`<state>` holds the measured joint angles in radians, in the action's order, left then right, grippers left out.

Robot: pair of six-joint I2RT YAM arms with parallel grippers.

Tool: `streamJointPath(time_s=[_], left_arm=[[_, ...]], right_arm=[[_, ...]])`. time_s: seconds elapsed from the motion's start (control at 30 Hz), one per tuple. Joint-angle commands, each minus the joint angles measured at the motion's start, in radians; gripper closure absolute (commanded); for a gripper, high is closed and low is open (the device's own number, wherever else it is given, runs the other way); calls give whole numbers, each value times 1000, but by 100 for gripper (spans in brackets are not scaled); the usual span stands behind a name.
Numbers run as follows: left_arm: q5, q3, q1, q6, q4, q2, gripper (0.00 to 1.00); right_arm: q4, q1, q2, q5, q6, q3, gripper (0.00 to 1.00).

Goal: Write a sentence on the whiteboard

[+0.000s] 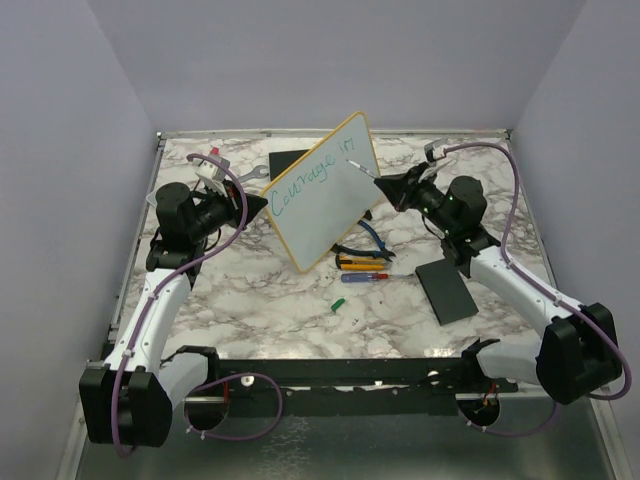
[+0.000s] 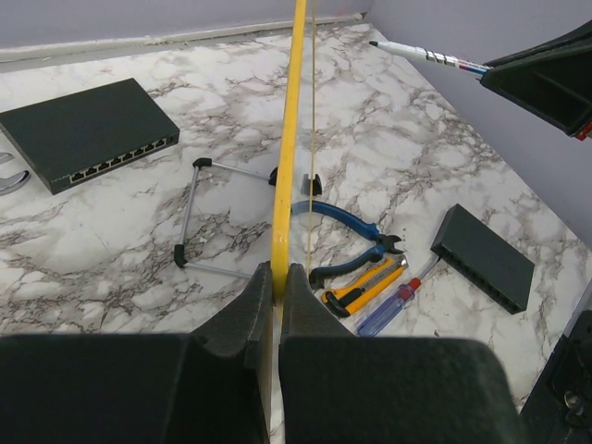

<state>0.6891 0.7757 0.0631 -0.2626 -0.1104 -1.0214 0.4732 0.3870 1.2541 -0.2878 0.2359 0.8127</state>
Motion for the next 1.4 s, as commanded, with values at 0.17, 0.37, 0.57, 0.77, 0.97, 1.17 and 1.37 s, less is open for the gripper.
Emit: streamJointPath(time_s=[0.17,0.37,0.57,0.77,0.97,1.17,1.37], left_arm=[[-31,-16,1,1,-32,24,100],[-31,-18,0,0,-31,26,100],[-30,-18,1,0,-31,24,100],[-28,-16,0,1,-31,18,100],[-26,-15,1,1,-31,15,100],[-23,-15,0,2,-31,11,100],[-22,-15,0,2,-31,11,100]], right_arm=[[-2,73,-40,-127,59,-84,99],[79,177,7,-176,72,-137,99],[81,252,95,-183,41,-105,99],[65,284,138,-180,19,-91,99],[88,289,148,-137,30,-109,99],[84,289,178,-105,26,-94,100],[71,290,163,-38,19,-100,99]])
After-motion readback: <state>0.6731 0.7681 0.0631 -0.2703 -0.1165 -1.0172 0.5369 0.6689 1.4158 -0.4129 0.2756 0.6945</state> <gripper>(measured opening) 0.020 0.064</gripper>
